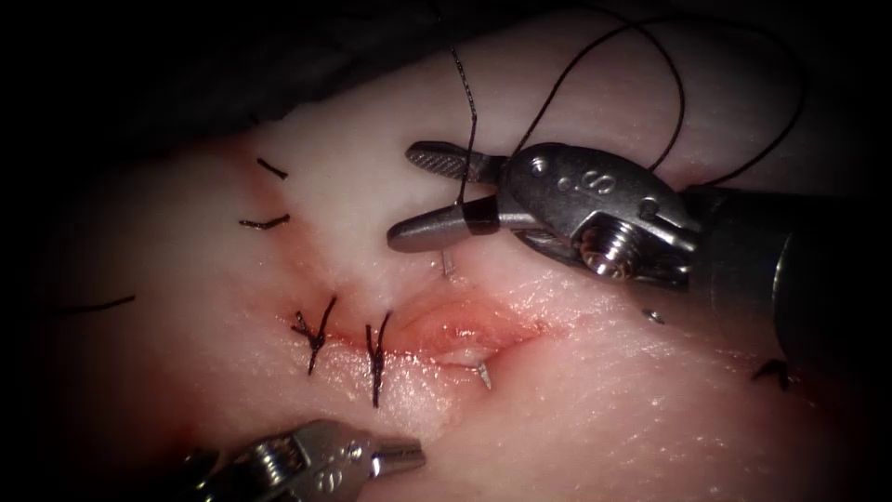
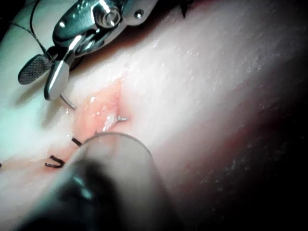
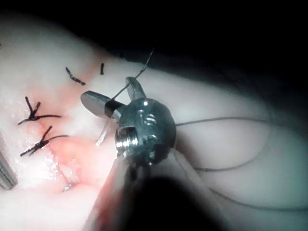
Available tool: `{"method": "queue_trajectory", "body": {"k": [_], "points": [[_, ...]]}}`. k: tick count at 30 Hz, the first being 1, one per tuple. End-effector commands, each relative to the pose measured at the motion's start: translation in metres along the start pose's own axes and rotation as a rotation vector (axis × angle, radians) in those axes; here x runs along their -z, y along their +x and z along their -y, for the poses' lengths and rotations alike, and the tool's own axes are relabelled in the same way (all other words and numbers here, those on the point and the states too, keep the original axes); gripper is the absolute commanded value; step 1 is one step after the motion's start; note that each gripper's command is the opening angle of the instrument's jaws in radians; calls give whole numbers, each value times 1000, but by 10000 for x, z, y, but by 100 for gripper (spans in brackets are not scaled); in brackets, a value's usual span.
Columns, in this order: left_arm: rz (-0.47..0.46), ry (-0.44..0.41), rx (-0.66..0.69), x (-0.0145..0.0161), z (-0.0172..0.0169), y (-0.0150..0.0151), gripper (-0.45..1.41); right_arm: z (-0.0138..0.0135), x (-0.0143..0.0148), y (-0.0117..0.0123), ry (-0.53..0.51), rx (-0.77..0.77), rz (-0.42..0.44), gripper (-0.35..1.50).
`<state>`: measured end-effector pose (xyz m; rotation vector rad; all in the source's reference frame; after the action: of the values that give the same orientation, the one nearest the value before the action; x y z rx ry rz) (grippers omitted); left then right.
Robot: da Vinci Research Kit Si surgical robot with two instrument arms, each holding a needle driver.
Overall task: Wound Closure
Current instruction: Throw needle through skin above incision with right end-effector
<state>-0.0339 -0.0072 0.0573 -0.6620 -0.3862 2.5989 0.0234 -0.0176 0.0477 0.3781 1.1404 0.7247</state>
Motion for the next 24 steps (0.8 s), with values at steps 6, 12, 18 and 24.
{"method": "queue_trajectory", "body": {"k": [6, 12, 18, 24], "points": [[-3, 3, -1, -5, 6, 7, -45, -26, 1, 4, 115, 38, -132, 130], [-3, 3, -1, -5, 6, 7, -45, -24, -1, -6, 186, 66, -170, 128], [-2, 4, -1, -5, 6, 7, -45, -10, -6, -16, 250, 94, -193, 128], [-2, 4, -1, -6, 6, 7, -45, -4, 3, -22, 304, 133, -223, 130]]}}
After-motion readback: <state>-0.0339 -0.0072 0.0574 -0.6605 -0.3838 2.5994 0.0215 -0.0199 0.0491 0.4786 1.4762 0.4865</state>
